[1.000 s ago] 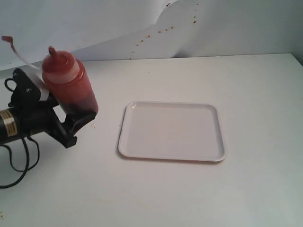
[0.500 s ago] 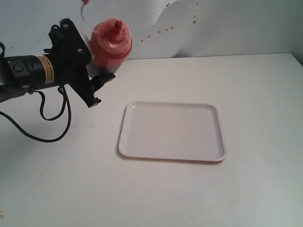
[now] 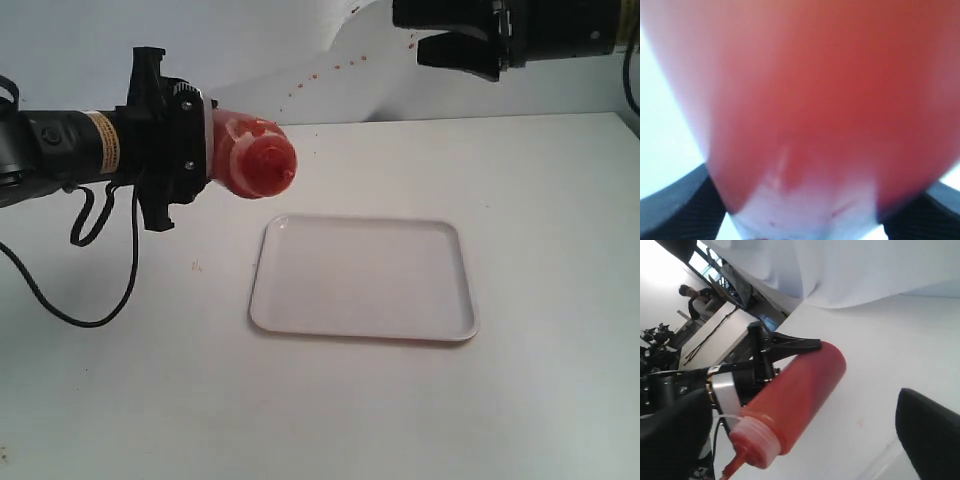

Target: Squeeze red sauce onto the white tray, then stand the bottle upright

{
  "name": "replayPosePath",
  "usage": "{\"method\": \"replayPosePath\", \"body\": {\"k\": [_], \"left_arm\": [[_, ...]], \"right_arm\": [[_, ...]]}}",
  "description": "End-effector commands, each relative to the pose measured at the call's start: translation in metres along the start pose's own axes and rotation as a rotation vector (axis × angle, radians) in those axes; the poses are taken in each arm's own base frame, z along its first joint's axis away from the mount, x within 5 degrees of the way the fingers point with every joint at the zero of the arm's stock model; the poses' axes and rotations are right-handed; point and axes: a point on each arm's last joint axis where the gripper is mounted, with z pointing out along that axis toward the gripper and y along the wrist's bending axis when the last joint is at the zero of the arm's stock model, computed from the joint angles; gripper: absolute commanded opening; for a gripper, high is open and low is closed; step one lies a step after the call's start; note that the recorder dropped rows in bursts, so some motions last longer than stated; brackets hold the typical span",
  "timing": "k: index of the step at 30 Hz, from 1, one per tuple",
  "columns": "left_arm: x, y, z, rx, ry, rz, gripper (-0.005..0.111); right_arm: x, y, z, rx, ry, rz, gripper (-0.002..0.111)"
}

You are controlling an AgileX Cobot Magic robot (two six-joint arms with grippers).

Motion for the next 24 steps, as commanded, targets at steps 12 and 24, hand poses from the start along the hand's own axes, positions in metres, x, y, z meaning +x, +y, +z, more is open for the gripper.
{"method": "replayPosePath", "body": {"k": [12, 24], "left_arm": [[-0.06, 0.008, 0.019, -0.334, -0.081, 0.448, 0.0], [-0.08, 0.012, 0.024, -0.633, -0.051, 0.671, 0.0]], "right_arm": [[0.014, -0.036, 0.057, -0.075, 0.14, -0.115, 0.092], [0.026, -0.052, 0.067, -0.091, 0.159, -0.217, 0.092]]}}
